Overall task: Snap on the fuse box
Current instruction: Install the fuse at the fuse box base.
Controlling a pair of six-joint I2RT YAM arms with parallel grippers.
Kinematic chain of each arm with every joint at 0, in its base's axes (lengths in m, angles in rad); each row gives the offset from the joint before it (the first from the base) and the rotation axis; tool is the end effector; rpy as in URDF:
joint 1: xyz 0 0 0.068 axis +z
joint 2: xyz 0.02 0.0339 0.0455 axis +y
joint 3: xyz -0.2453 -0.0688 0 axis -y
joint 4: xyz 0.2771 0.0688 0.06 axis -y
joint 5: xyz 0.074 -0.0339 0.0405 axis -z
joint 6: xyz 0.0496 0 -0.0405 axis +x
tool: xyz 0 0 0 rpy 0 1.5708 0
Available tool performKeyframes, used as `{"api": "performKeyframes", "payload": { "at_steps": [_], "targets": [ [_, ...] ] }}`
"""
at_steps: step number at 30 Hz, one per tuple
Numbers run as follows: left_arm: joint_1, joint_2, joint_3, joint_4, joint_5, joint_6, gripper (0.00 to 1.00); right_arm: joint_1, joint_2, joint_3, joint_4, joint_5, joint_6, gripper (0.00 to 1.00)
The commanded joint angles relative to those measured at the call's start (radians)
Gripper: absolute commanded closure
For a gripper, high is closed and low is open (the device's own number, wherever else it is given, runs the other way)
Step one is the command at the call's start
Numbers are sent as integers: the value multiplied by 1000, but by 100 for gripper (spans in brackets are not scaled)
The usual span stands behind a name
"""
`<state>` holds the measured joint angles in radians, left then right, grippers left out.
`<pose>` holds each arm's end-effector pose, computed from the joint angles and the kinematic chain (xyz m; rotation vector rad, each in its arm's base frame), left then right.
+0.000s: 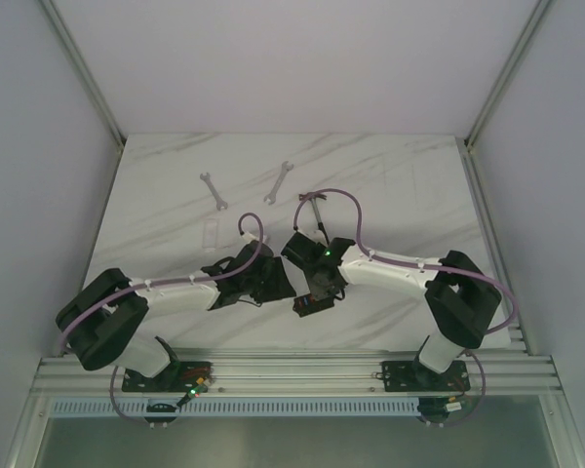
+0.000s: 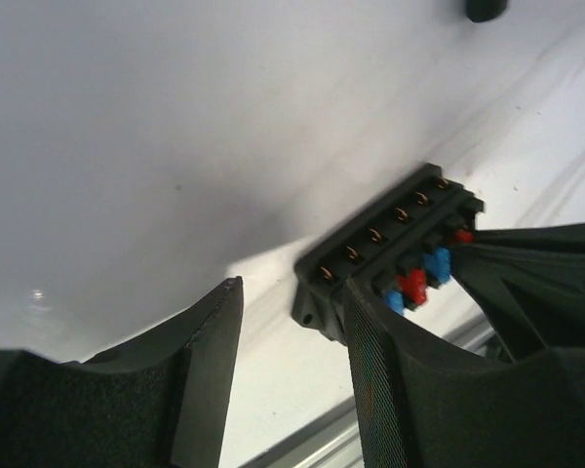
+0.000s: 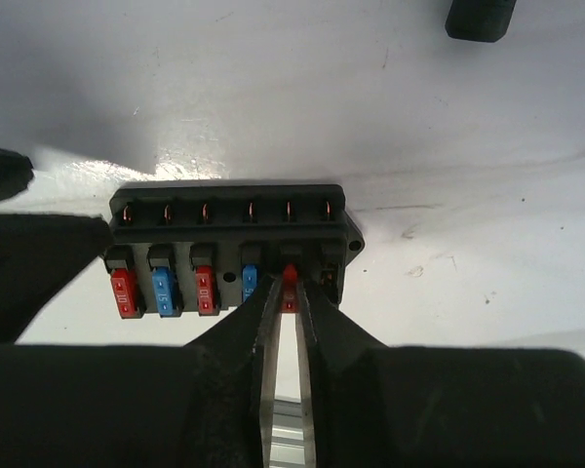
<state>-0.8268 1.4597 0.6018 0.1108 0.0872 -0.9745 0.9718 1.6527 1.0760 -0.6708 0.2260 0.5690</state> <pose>0.2067 -0.2310 0.1031 -0.1389 2.5326 -0.9369 0.2031 0.2778 0.1412 -0.5008 2.7073 0.0884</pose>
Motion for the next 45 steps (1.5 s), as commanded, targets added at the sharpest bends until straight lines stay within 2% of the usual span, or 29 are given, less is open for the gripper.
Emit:
{"api": "performKeyframes", "payload": {
  "at_steps": [1, 4, 8, 13, 18, 23, 27, 36, 45],
  "targets": [
    [14, 19, 32, -69, -54, 54, 46, -1, -3, -8, -44, -15, 61, 79],
    [19, 25, 49, -75, -55, 74, 45, -1, -35, 6, -47, -23, 78, 72],
    [20, 22, 68, -79, -48, 91, 45, -2, -67, 23, -50, -34, 88, 57],
    [20, -31, 50, -80, -30, 69, 43, -2, -83, 40, -66, -38, 83, 53],
    [19, -106, 3, -83, 0, 22, 42, -3, -77, 57, -65, -47, 93, 56],
    [-4, -128, -16, -82, 35, -16, 40, -2, -46, 57, -73, -34, 104, 67],
    [-26, -116, -13, -82, 44, -39, 40, -3, -28, 56, -76, -21, 103, 73],
    [-39, -79, 0, -83, 44, -41, 41, -3, 3, 58, -56, -23, 94, 79],
    [-40, -56, 10, -81, 42, -38, 43, -3, 10, 67, -47, -18, 96, 78]
  ]
}}
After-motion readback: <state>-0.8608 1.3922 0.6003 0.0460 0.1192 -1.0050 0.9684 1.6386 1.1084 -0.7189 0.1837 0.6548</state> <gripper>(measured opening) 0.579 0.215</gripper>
